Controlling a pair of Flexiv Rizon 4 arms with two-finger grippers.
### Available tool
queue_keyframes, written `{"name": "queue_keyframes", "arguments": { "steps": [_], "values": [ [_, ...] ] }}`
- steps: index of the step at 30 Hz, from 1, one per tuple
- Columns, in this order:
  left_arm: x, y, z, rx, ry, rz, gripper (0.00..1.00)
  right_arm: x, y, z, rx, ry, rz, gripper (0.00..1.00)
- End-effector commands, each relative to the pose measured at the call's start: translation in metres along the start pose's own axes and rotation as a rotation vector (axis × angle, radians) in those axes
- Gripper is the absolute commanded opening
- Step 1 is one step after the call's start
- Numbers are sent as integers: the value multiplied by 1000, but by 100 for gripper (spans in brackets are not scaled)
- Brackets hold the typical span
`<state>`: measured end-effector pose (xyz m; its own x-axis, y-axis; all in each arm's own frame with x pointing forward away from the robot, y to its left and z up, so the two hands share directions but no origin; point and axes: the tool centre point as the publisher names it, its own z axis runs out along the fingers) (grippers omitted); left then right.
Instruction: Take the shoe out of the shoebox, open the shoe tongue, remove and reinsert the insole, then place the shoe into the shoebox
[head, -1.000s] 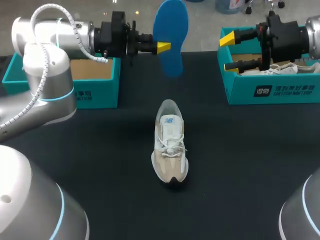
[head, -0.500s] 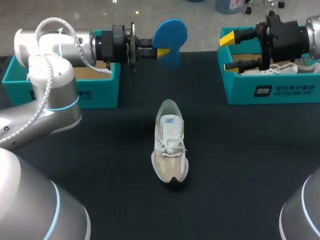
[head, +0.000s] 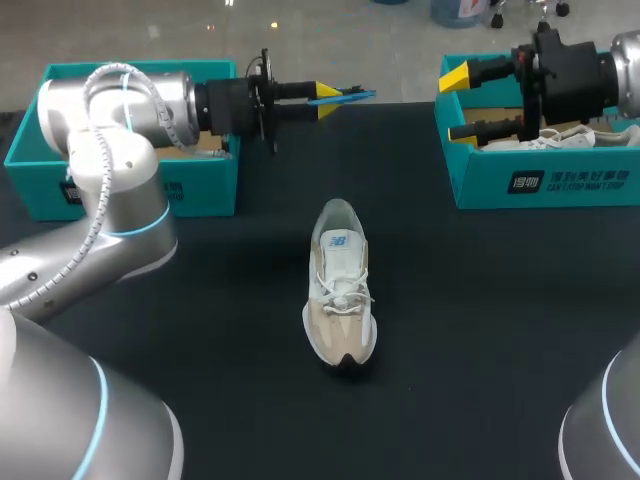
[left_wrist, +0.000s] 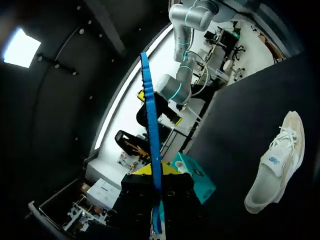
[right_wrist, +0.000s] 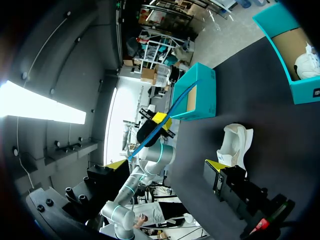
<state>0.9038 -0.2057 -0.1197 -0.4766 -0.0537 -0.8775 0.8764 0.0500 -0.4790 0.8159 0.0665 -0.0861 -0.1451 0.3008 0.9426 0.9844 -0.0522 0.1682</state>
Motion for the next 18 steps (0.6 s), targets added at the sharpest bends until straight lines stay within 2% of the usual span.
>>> {"name": "queue_keyframes", "arguments": {
  "steps": [1,8,15,18],
  "values": [
    [5,-1,0,9,-52,263,0,0,1,1,0,-1,0,100],
    [9,1,-3,7,-31,315,0,0,1,1,0,-1,0,100],
    [4,0,-3,10,47,372,0,0,1,1,0,-1,0,100],
    [2,-1,-2,15,61,412,0,-1,2,11,7,0,4,100]
  ]
}}
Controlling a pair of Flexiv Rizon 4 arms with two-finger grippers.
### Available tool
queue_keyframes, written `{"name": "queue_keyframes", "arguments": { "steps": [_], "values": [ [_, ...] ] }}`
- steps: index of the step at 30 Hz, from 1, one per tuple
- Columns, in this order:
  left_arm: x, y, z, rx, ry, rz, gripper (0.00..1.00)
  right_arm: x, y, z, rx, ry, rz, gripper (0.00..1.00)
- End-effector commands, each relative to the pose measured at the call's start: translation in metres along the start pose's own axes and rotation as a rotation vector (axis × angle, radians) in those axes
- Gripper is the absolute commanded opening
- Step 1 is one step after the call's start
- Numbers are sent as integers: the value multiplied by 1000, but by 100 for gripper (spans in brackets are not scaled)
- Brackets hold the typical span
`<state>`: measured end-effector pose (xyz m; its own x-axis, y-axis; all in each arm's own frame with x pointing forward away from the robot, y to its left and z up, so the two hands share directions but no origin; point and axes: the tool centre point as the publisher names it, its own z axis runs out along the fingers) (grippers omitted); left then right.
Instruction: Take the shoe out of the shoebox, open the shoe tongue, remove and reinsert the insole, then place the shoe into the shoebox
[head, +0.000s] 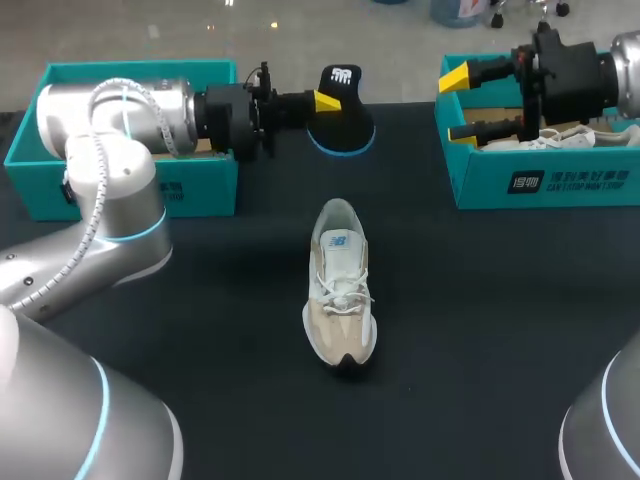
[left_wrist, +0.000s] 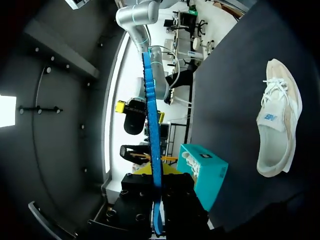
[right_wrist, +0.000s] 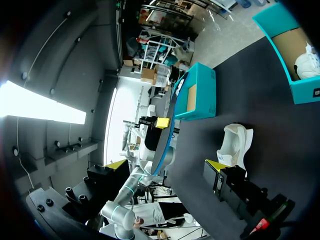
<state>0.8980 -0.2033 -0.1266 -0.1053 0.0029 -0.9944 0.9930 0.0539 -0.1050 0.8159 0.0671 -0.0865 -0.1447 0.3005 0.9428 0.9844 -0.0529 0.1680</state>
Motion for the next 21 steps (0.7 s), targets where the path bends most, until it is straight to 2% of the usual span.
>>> {"name": "queue_keyframes", "arguments": {
  "steps": [1,12,14,19,21],
  "values": [
    [-7,4,1,17,28,44,0,-1,4,14,14,0,6,100],
    [-5,1,19,39,60,151,0,6,17,47,45,2,15,100],
    [-6,1,24,37,38,155,0,6,18,53,55,7,20,100],
    [-7,-5,33,50,22,172,0,3,19,66,72,15,32,80],
    [-7,-7,36,55,16,177,0,2,19,70,80,16,35,62]
  ]
}}
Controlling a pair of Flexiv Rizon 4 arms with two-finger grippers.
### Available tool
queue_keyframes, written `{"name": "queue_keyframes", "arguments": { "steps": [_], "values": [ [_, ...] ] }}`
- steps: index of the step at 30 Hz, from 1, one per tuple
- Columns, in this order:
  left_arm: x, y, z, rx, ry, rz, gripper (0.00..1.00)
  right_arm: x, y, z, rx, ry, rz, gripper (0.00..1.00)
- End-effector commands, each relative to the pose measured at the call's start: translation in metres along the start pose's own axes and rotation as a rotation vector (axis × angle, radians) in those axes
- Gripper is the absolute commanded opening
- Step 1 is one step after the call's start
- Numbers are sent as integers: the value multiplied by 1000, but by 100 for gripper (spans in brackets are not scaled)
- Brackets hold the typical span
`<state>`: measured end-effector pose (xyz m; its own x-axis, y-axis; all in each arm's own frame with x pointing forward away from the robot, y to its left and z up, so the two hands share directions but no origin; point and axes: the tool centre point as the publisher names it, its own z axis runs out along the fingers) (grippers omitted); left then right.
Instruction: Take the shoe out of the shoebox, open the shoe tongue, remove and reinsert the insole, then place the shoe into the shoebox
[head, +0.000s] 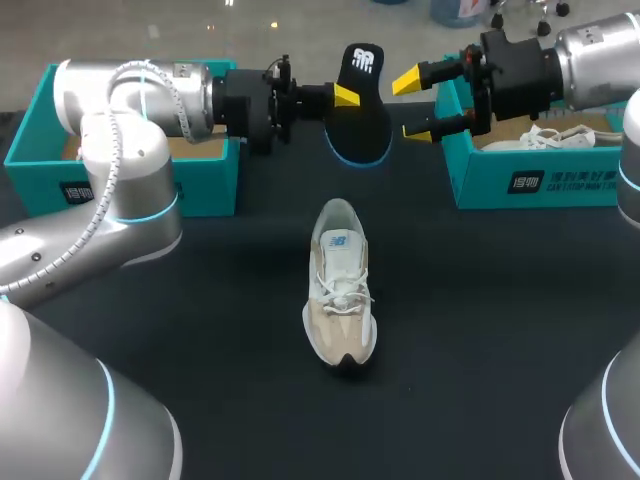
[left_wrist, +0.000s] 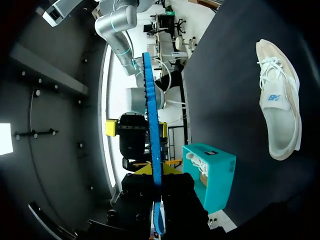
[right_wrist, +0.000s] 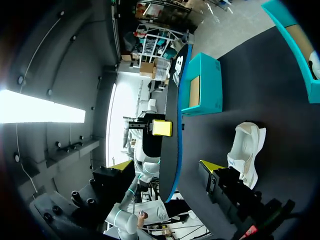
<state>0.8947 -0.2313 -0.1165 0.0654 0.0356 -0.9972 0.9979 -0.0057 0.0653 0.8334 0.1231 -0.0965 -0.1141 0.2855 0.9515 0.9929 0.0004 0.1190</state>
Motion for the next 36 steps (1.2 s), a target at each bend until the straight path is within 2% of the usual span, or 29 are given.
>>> {"name": "queue_keyframes", "arguments": {
  "steps": [1,3,13,21,27,32,33,34,36],
  "values": [
    [3,-2,10,0,-16,13,0,-3,8,14,19,1,5,56],
    [3,-2,13,-2,-28,20,0,-4,8,19,28,0,8,49],
    [-2,-3,20,-20,-76,46,0,-5,7,30,34,5,26,45],
    [-3,-1,21,-34,-95,51,0,-5,7,32,32,10,32,38],
    [-4,0,20,-34,-96,50,0,-6,7,34,31,13,39,11],
    [-4,1,17,-36,-96,51,0,-7,8,35,32,13,41,13],
    [-4,1,17,-37,-96,52,0,-7,8,35,32,13,42,9],
    [-4,0,16,-36,-97,52,0,-7,8,35,32,13,42,0],
    [-5,0,16,-33,-100,51,0,-8,8,36,33,13,44,0]
  ]
}}
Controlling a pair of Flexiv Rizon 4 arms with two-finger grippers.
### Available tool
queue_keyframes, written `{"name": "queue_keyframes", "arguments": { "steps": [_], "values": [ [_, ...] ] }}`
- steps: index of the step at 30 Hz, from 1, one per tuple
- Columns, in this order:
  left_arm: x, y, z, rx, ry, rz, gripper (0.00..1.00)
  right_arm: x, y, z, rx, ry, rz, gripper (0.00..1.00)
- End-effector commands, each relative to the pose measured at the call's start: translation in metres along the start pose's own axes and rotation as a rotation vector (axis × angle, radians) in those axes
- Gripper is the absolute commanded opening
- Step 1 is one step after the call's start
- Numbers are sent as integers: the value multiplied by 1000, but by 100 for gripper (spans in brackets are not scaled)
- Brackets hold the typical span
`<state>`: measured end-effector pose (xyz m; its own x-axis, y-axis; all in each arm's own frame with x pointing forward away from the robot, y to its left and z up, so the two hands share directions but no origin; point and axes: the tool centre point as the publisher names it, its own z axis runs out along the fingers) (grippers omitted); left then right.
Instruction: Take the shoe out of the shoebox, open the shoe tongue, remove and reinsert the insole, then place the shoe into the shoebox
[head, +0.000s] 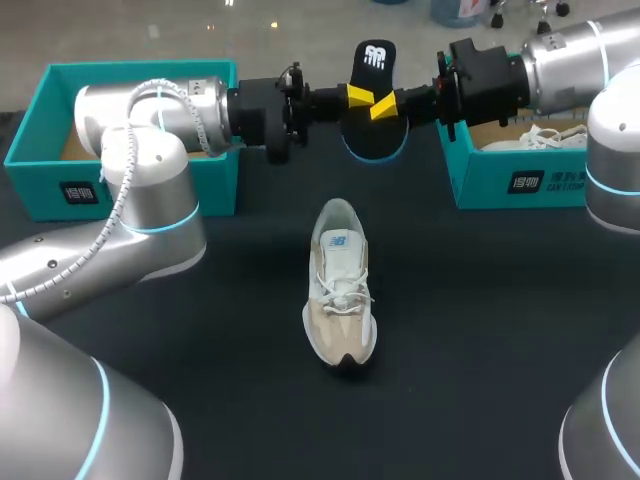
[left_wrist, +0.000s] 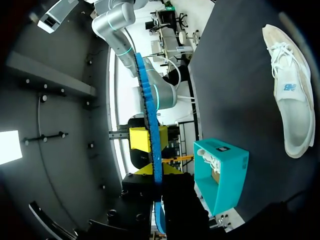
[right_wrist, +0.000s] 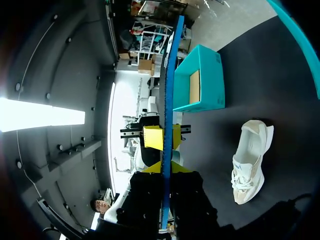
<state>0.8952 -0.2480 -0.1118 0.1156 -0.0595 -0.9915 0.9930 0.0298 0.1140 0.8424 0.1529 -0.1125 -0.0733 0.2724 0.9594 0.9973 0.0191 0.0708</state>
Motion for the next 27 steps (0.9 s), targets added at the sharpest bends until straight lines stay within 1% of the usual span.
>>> {"name": "queue_keyframes", "arguments": {
  "steps": [1,2,3,4,9,13,18,21,27],
  "values": [
    [0,-1,-1,6,-11,-2,0,0,2,3,2,-1,4,0],
    [0,-1,-1,9,-15,-3,0,0,2,4,3,1,4,0],
    [0,-1,-1,12,-17,-3,31,0,2,4,1,7,5,0],
    [-1,-1,-2,17,-17,-5,100,-1,2,5,0,15,5,0],
    [0,1,-9,42,-20,2,100,-1,2,5,-12,26,-13,0],
    [1,3,-24,82,10,13,100,-1,4,4,-22,24,-31,0],
    [7,6,-47,151,66,30,100,-1,6,1,-28,17,-37,0],
    [6,7,-57,194,65,43,100,-1,7,0,-31,14,-38,0],
    [7,9,-77,248,112,52,100,0,10,-2,-30,4,-41,0]
  ]
}}
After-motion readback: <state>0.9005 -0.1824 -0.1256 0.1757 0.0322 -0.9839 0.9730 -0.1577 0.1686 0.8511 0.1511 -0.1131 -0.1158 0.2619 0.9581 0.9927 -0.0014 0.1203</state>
